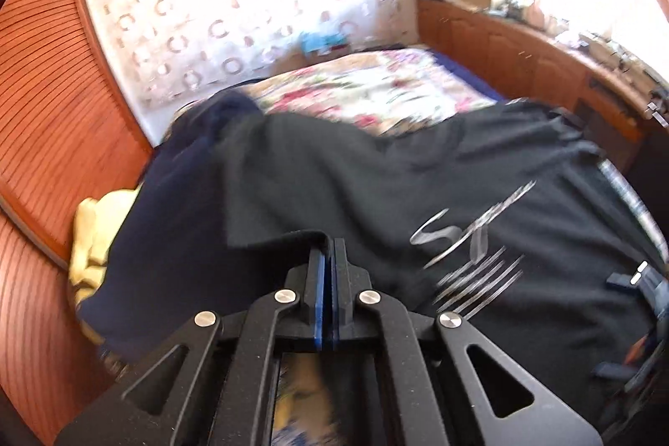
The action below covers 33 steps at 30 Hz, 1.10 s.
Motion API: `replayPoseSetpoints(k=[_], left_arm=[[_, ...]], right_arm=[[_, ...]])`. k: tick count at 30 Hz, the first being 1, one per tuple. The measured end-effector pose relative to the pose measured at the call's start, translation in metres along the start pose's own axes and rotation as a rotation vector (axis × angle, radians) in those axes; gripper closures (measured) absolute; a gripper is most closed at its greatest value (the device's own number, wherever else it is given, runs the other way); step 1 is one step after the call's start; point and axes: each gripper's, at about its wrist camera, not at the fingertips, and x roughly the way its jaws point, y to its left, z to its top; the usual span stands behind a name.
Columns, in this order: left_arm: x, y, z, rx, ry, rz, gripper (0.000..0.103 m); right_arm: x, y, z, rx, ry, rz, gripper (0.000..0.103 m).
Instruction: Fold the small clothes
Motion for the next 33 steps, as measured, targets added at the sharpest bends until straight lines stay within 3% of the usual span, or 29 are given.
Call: replayPoseSetpoints(k=[6, 8, 11, 14, 15, 16, 20, 24, 30, 33], left_arm=[[0.020, -0.053, 0.050, 0.076, -0.025, -0.085, 0.099], [0.025, -0.063, 0.055, 0.097, -0.020, -0.096, 0.092], [0.022, -0.067, 0.056, 0.099, -0.047, -0.122, 0.060], [0.013, -0.063, 0.048, 0.094, -0.062, -0.119, 0.041], [0.011, -0.059, 0.044, 0.091, -0.063, -0.105, 0.028], [0.010, -0.058, 0.038, 0.091, -0.065, -0.097, 0.025], [0.000, -0.048, 0.012, 0.073, -0.065, -0.085, 0.024], [-0.004, -0.040, -0.035, 0.049, -0.054, -0.070, 0.024], [0.029, -0.045, -0.093, 0.082, 0.060, -0.045, 0.025], [0.037, -0.042, -0.103, 0.059, 0.073, -0.037, 0.035]], right_arm=[[-0.006, -0.007, 0.005, -0.017, -0.005, -0.046, 0.000], [-0.011, -0.012, 0.006, -0.010, -0.008, -0.051, 0.000], [-0.014, -0.015, 0.006, -0.016, -0.009, -0.064, 0.000], [-0.014, -0.016, 0.005, -0.019, -0.007, -0.074, 0.000], [-0.014, -0.016, 0.005, -0.016, -0.008, -0.075, 0.000], [-0.014, -0.017, 0.005, -0.013, -0.010, -0.075, 0.000], [-0.014, -0.018, 0.010, -0.001, -0.017, -0.078, 0.000], [-0.016, -0.024, 0.016, -0.009, -0.021, -0.080, 0.000], [-0.001, -0.030, 0.028, -0.010, 0.016, -0.061, 0.001], [0.015, -0.031, 0.041, -0.018, 0.054, -0.037, 0.003]])
